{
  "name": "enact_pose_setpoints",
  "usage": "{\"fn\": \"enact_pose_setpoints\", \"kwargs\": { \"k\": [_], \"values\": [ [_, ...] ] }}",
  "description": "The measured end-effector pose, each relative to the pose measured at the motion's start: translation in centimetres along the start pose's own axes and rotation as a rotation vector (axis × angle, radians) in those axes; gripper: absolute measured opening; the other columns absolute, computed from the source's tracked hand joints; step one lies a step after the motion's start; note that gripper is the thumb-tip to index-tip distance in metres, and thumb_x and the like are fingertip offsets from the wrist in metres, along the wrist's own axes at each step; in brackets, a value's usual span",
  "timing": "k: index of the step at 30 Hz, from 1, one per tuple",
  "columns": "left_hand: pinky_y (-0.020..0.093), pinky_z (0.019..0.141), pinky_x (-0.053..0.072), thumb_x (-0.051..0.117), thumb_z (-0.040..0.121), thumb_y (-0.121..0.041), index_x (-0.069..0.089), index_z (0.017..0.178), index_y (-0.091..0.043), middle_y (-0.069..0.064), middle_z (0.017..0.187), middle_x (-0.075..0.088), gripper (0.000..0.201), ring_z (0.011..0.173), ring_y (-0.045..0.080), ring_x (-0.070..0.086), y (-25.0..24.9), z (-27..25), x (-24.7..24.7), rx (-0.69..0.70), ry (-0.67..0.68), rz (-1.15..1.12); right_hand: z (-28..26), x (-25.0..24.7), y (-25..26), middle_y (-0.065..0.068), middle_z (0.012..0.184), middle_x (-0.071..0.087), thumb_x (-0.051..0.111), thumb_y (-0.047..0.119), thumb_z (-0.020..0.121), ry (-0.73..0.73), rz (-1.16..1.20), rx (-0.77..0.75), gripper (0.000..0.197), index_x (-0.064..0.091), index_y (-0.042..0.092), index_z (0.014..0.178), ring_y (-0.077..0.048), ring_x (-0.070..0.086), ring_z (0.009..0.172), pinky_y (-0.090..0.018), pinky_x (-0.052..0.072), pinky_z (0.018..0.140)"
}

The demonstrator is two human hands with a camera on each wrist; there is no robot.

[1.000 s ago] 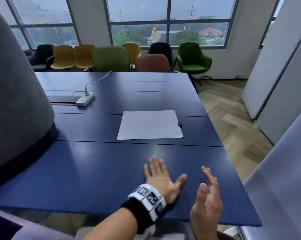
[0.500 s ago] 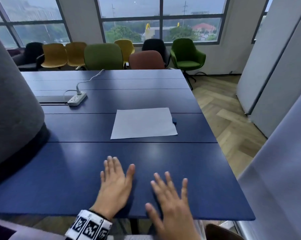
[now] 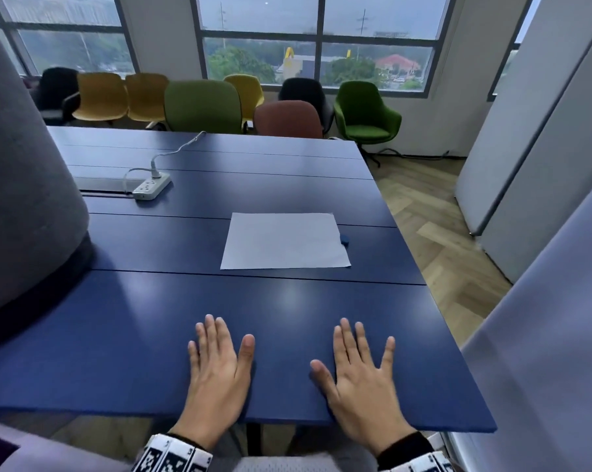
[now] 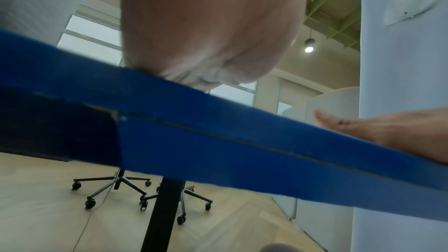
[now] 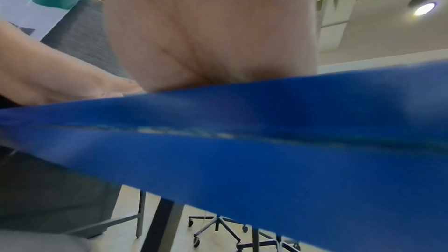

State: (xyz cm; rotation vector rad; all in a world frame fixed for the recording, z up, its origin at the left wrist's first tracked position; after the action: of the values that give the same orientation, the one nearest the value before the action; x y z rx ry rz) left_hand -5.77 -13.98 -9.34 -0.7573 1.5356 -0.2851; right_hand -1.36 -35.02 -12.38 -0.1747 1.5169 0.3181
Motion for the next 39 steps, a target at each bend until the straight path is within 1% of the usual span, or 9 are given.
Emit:
{"fn": "enact_pose_setpoints", "kwargs": {
  "k": [6, 12, 17, 21, 24, 27, 31, 35, 39],
  "values": [
    [0.037, 0.117, -0.015, 0.003, 0.084, -0.070, -0.019, 0.152, -0.007, 0.009, 0.158, -0.030, 0.095, 0.143, 0.018, -0.031, 0.1, 0.7, -1.6, -0.090, 0.163, 0.126, -1.5, 0.2, 6.8, 0.002, 0.148, 0.044, 0.020, 0.068, 0.094, -0.088, -0.038, -0.269, 0.076, 0.055, 0.014, 0.135, -0.022, 0.027, 0.141, -0.070, 0.017, 0.099],
    [0.039, 0.119, -0.010, 0.011, 0.095, -0.063, -0.016, 0.152, -0.004, 0.012, 0.159, -0.026, 0.087, 0.147, 0.022, -0.024, -0.5, 2.8, -6.4, -0.083, 0.235, 0.406, -0.5, -0.7, 1.7, 0.003, 0.148, 0.044, 0.016, 0.065, 0.097, -0.022, 0.007, -0.062, 0.076, 0.053, 0.011, 0.136, -0.022, 0.022, 0.143, -0.071, 0.010, 0.102],
    [0.042, 0.120, -0.009, 0.011, 0.095, -0.064, -0.015, 0.152, -0.001, 0.014, 0.160, -0.025, 0.088, 0.147, 0.024, -0.023, -2.5, 6.9, -4.6, 0.041, 0.250, 0.526, -1.7, -2.7, -1.9, 0.017, 0.155, -0.021, -0.026, 0.079, 0.072, -0.123, 0.275, 0.161, 0.096, -0.010, 0.024, 0.149, -0.003, -0.030, 0.141, -0.053, -0.030, 0.108],
    [0.042, 0.120, -0.011, 0.005, 0.089, -0.076, -0.017, 0.152, -0.004, 0.012, 0.159, -0.027, 0.098, 0.147, 0.022, -0.025, -3.2, 9.1, -0.8, 0.077, 0.310, 0.601, -4.5, -3.8, -5.9, 0.013, 0.161, -0.003, -0.015, 0.078, 0.078, -0.303, 0.479, 0.401, 0.095, 0.008, 0.026, 0.153, 0.000, -0.016, 0.145, -0.039, -0.028, 0.111],
    [0.041, 0.120, -0.012, -0.019, 0.052, -0.095, -0.017, 0.152, -0.005, 0.013, 0.158, -0.028, 0.135, 0.146, 0.023, -0.026, -5.7, 8.9, 2.2, 0.129, 0.381, 0.607, -6.3, -3.0, -8.7, 0.001, 0.160, 0.019, -0.005, 0.076, 0.082, -0.450, 0.576, 0.540, 0.097, 0.027, 0.016, 0.150, -0.006, 0.002, 0.148, -0.034, -0.016, 0.116],
    [0.043, 0.120, -0.012, 0.004, 0.083, -0.083, -0.016, 0.152, -0.004, 0.013, 0.159, -0.027, 0.107, 0.146, 0.022, -0.027, -10.3, 7.7, 6.3, 0.264, 0.431, 0.602, -6.7, -2.4, -9.2, -0.002, 0.159, 0.024, 0.003, 0.078, 0.083, -0.542, 0.696, 0.529, 0.098, 0.031, 0.011, 0.149, -0.008, 0.007, 0.148, -0.026, -0.005, 0.120],
    [0.042, 0.120, -0.013, -0.003, 0.068, -0.087, -0.014, 0.153, -0.008, 0.008, 0.160, -0.025, 0.117, 0.146, 0.019, -0.026, -16.4, 6.6, 11.5, 0.391, 0.541, 0.591, -7.1, -2.1, -9.6, 0.006, 0.160, 0.018, 0.005, 0.082, 0.079, -0.552, 0.805, 0.563, 0.100, 0.024, 0.017, 0.152, 0.002, 0.001, 0.145, -0.026, 0.005, 0.118],
    [0.037, 0.121, -0.010, 0.010, 0.097, -0.067, -0.010, 0.155, -0.010, 0.005, 0.162, -0.021, 0.084, 0.148, 0.015, -0.020, -20.6, 6.1, 12.5, 0.518, 0.697, 0.510, -7.5, -1.7, -10.0, 0.007, 0.160, 0.019, 0.009, 0.079, 0.083, -0.572, 0.782, 0.486, 0.090, 0.021, 0.021, 0.151, 0.011, -0.001, 0.143, -0.016, 0.002, 0.115],
    [0.039, 0.121, -0.009, 0.015, 0.097, -0.065, -0.015, 0.153, -0.006, 0.010, 0.160, -0.025, 0.087, 0.147, 0.020, -0.023, -18.1, 7.0, 8.9, 0.379, 0.518, 0.452, -7.7, -1.6, -10.1, 0.011, 0.160, 0.014, 0.014, 0.071, 0.091, -0.567, 0.750, 0.398, 0.079, 0.018, 0.022, 0.152, -0.002, 0.003, 0.148, -0.018, 0.001, 0.118]
  ]
}}
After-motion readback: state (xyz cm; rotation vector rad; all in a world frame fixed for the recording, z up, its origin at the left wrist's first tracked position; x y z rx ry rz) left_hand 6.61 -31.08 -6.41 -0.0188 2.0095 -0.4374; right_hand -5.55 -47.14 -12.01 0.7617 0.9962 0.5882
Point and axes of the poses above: each hand's wrist, its own z-axis towards the middle knuckle, its own x-axis out of the palm, y = z × x, the point moved 4 cm from there along z, towards the middle knuckle
